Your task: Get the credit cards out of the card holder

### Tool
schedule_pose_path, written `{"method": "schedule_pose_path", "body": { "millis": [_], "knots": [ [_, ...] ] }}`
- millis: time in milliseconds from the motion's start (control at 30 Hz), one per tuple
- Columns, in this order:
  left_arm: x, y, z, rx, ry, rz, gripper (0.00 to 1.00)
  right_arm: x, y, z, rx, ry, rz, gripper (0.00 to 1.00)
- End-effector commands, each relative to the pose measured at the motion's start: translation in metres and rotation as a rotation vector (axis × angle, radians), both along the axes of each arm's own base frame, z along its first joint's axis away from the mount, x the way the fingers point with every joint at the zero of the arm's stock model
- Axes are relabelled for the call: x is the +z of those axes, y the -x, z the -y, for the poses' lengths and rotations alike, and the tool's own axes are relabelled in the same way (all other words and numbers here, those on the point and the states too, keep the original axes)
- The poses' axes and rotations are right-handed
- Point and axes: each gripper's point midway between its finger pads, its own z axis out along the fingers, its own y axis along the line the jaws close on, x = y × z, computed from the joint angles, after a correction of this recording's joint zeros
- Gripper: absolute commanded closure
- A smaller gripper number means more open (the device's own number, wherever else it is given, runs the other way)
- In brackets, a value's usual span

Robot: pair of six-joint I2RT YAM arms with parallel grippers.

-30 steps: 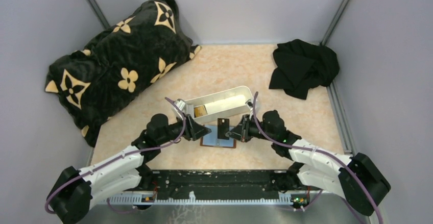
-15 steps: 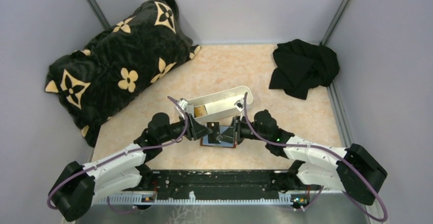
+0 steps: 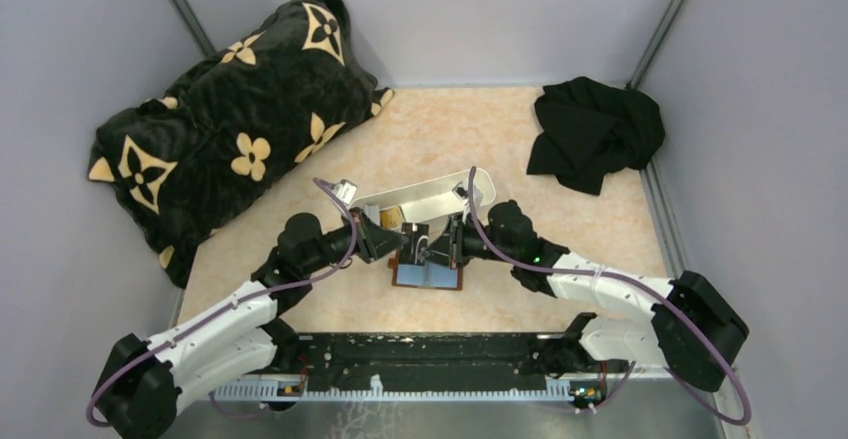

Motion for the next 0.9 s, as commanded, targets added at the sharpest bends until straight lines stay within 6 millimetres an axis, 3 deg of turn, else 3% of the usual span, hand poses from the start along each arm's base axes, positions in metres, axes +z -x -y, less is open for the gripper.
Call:
{"method": "schedule_pose_path", "body": {
  "millis": [0,33,200,267,367,400,433,633,667,767,867],
  "knots": [
    [0.031,-0.001,0.004,-0.008,0.026,0.068,1.0,0.064,-0.006,-0.024,0.06,-0.116,0.153,1.0],
    [0.032,-0.003,0.001,0.007,0.026,0.069,1.0,0.063,-0.008,-0.024,0.057,-0.11,0.15,1.0],
    [0.048,-0.019,-0.012,0.075,-0.011,0.093,1.0,0.064,-0.023,-0.009,-0.012,-0.09,0.156,0.6],
    [0.056,-0.032,-0.024,0.132,-0.052,0.095,1.0,0.074,-0.037,0.008,-0.077,-0.088,0.189,0.56],
    [0.059,-0.056,-0.055,0.271,-0.128,0.053,1.0,0.058,-0.072,0.029,-0.225,0.118,0.206,0.68],
    [0.062,-0.062,-0.064,0.309,-0.143,0.033,1.0,0.055,-0.084,0.026,-0.238,0.171,0.206,0.81],
    [0.063,-0.069,-0.073,0.354,-0.155,0.016,1.0,0.04,-0.091,0.024,-0.238,0.259,0.17,0.98],
    [0.057,-0.096,-0.112,0.543,-0.261,-0.068,1.0,0.012,-0.137,-0.033,-0.212,0.504,0.192,1.0],
    [0.052,-0.097,-0.116,0.555,-0.28,-0.092,1.0,-0.001,-0.142,-0.043,-0.198,0.555,0.186,1.0],
    [0.048,-0.098,-0.127,0.592,-0.291,-0.103,1.0,-0.025,-0.149,-0.067,-0.167,0.633,0.178,1.0],
    [0.049,-0.096,-0.136,0.612,-0.303,-0.091,1.0,-0.037,-0.15,-0.077,-0.176,0.719,0.197,1.0]
  ]
}}
